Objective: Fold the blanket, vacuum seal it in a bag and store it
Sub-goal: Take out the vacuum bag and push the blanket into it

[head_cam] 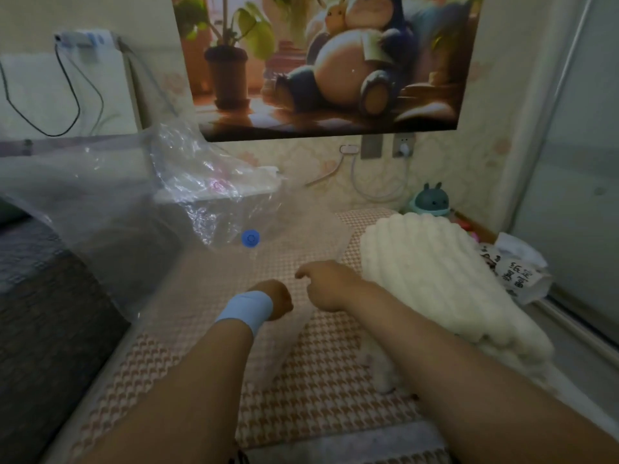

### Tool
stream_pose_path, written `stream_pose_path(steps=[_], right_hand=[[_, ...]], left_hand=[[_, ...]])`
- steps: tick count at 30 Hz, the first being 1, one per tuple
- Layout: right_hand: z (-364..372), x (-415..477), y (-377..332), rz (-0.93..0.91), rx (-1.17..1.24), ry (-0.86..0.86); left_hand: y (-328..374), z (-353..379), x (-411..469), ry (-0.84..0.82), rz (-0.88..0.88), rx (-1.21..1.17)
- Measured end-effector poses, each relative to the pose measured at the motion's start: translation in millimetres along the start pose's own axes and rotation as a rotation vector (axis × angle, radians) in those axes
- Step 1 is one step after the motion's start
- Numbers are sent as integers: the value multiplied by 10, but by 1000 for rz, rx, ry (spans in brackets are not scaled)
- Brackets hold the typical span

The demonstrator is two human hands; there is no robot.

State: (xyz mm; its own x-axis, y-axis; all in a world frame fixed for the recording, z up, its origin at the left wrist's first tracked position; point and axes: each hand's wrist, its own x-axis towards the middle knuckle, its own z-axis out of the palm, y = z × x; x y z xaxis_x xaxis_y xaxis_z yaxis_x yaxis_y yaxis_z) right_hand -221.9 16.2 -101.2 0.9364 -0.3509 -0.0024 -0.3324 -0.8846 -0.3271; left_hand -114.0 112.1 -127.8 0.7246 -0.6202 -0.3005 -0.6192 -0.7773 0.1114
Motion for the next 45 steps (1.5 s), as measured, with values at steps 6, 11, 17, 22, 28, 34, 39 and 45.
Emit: stream_pose_path(steps=[6, 11, 17, 22, 28, 34, 39, 45], right_hand=[[-458, -455, 478, 28, -136, 214], [-643, -768, 987, 188, -169, 210], [-596, -1003, 1314, 54, 271, 49], [-721, -1179, 1738, 151, 273, 147], [-528, -1198, 2059, 538, 528, 93], [-343, -1175, 1839, 368, 333, 223], [-384, -1433, 2141, 69, -87, 144], [-119, -1561, 2156, -186, -600, 338]], left_hand=[[681, -89, -193, -57, 166, -675], [1082, 59, -394, -428, 140, -912], [1260, 200, -521, -760, 131, -1009], [1297, 228, -505, -733, 208, -950], [1273, 137, -345, -410, 294, -988], [995, -62, -167, 83, 181, -771], [1119, -63, -477, 67, 158, -484], [1028, 153, -622, -539, -128, -1083]])
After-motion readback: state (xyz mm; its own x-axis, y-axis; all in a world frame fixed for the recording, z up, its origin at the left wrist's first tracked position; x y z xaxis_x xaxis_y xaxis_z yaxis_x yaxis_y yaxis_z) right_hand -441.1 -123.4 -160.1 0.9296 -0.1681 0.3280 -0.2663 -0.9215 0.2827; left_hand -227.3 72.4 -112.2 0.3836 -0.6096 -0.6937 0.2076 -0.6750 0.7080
